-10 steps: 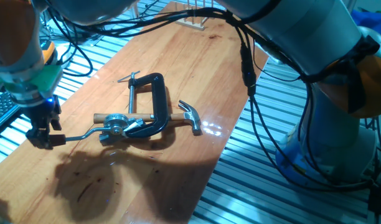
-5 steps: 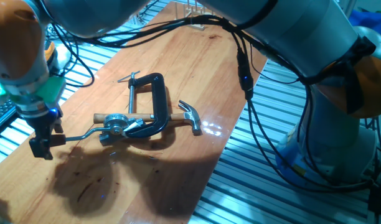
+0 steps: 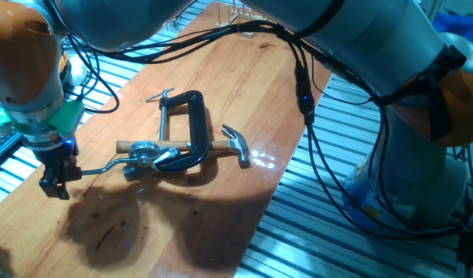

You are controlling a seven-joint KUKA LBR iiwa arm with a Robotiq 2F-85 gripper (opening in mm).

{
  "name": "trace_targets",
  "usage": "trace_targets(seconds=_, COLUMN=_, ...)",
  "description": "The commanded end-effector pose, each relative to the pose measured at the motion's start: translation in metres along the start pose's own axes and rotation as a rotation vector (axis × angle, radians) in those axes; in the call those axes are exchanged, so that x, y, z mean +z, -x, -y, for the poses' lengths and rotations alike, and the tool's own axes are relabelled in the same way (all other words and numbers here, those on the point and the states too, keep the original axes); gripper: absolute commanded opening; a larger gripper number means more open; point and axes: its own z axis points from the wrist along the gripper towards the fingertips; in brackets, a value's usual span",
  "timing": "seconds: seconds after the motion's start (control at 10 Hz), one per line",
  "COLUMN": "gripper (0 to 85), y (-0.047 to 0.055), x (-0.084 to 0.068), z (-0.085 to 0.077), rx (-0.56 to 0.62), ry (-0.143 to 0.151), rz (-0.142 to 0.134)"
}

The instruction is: Pull up the lever

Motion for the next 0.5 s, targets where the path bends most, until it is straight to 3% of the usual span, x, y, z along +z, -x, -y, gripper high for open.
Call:
trace_targets(seconds=0.0, gripper=51.0, y=0.0000, x=0.0002, z=0.0002, rx=0.000, ry=0.001, rz=-0.001)
trace_targets(seconds=0.3, gripper=0.0, y=0.0005, x=-0.0004, z=0.0014, rx=0.002, ry=0.042, rz=-0.036)
trace_targets(seconds=0.4, gripper=0.0, y=0.0005, x=-0.0015, z=0.0017, rx=0.002, ry=0.043, rz=-0.034)
